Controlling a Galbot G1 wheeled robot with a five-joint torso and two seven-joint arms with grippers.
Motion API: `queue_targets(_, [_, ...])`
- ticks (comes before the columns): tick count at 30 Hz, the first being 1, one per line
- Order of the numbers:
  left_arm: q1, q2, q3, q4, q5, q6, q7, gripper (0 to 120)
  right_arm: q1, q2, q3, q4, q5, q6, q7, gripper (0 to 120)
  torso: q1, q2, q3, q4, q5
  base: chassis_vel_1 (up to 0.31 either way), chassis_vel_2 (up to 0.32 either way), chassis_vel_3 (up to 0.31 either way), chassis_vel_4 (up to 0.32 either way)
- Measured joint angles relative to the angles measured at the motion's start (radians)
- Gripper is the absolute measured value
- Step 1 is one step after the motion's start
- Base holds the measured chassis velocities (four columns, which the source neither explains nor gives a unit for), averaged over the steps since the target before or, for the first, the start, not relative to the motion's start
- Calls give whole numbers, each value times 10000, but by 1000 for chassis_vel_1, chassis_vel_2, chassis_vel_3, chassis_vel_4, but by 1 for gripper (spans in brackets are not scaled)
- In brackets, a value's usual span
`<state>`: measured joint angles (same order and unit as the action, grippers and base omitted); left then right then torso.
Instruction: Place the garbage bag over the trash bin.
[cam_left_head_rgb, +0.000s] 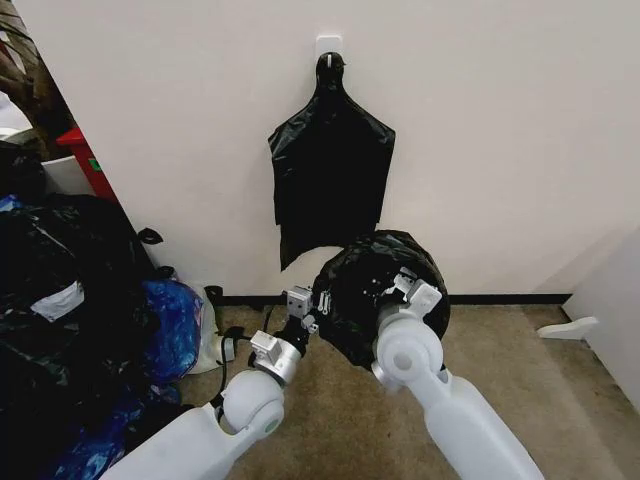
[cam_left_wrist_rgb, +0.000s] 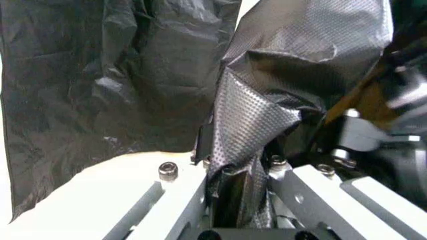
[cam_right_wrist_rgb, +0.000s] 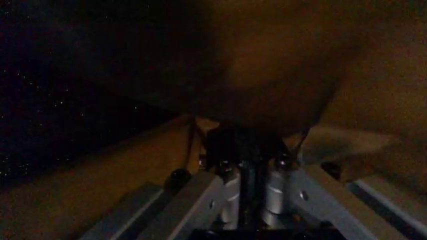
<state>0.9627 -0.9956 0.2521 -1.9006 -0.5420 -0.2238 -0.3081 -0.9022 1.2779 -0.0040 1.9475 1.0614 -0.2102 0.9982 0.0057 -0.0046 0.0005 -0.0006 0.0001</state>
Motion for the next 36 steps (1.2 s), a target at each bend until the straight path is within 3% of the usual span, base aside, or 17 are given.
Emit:
queue_targets(23, [520, 182, -125, -568, 527, -36, 367, 2, 190, 75, 110, -913, -597, 107, -161, 0, 0, 0, 0, 0, 1, 0, 0, 0, 0])
queue_targets(29, [577, 129, -390, -452, 398, 2, 207, 2, -111, -143, -302, -67, -486, 102, -96, 0, -1, 0, -2, -1, 2, 0, 0, 0, 0])
queue_targets(36, [607, -103, -794, -35, -631, 376, -368, 2, -656, -730, -1193, 1402, -324, -68, -80, 0, -2, 0, -2, -1, 1, 0, 0, 0, 0])
